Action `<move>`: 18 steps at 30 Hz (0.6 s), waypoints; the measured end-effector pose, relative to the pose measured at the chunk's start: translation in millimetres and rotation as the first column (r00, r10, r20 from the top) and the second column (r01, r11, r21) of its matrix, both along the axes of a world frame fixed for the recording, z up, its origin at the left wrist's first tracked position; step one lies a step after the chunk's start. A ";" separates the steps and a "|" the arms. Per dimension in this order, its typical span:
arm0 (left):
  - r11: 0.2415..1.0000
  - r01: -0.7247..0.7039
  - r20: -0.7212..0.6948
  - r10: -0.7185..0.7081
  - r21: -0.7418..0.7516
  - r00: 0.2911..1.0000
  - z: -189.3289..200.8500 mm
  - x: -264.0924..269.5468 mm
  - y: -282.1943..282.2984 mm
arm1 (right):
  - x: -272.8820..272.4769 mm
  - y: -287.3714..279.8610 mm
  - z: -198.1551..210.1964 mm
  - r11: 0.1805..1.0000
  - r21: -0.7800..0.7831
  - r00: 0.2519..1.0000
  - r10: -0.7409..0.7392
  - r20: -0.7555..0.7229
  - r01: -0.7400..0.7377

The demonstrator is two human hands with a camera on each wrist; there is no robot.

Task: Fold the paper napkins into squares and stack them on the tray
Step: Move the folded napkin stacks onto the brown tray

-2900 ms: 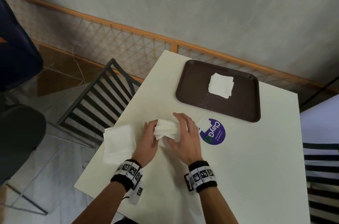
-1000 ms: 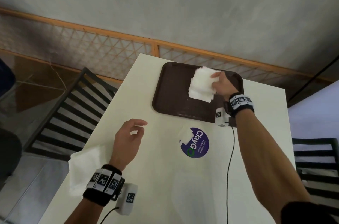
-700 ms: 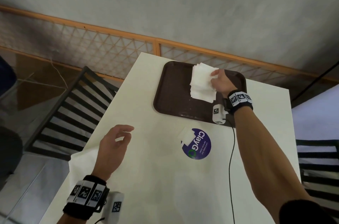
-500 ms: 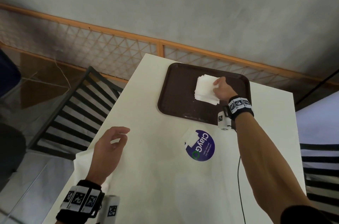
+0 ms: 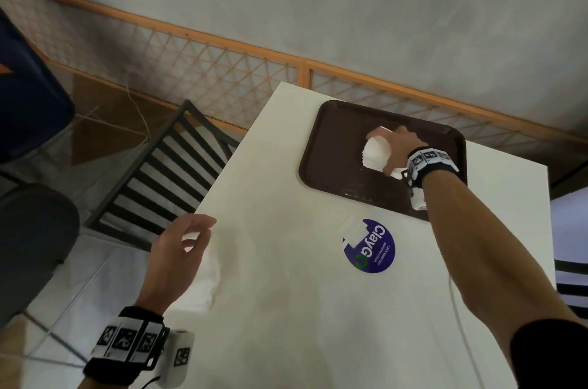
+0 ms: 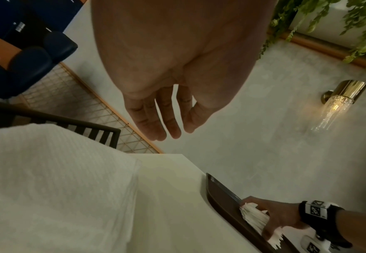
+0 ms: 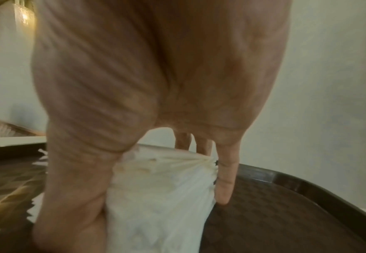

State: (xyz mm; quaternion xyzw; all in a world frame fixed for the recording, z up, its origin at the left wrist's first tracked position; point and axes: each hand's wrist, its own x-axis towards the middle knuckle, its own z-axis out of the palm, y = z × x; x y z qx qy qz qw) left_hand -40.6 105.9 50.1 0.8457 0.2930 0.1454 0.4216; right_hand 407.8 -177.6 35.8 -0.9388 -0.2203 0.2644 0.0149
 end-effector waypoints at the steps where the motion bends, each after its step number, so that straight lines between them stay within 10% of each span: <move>1: 1.000 -0.019 -0.002 0.019 0.008 1.000 3.3 -3.1 1.4 | -2.0 0.4 2.7 1.000 -0.002 1.000 -0.006 -0.003 0.006; 4: 0.997 -0.076 0.002 0.076 0.003 0.997 8.7 -12.9 7.4 | -24.5 8.7 19.6 0.999 -0.004 0.993 -0.052 0.104 0.053; 8: 0.982 -0.151 -0.016 0.154 0.111 0.988 1.5 -27.7 14.7 | -127.0 51.6 38.4 0.927 0.373 0.959 -0.072 0.275 -0.038; 13: 0.903 -0.281 -0.144 0.341 0.326 0.929 -33.5 -49.4 18.7 | -308.5 136.0 -7.7 0.823 0.534 0.976 -0.110 -0.186 0.195; 18: 0.930 -0.366 -0.535 0.325 0.031 0.780 -61.4 -62.2 24.7 | -412.9 186.5 -30.0 0.872 0.414 0.934 -0.118 -0.337 0.259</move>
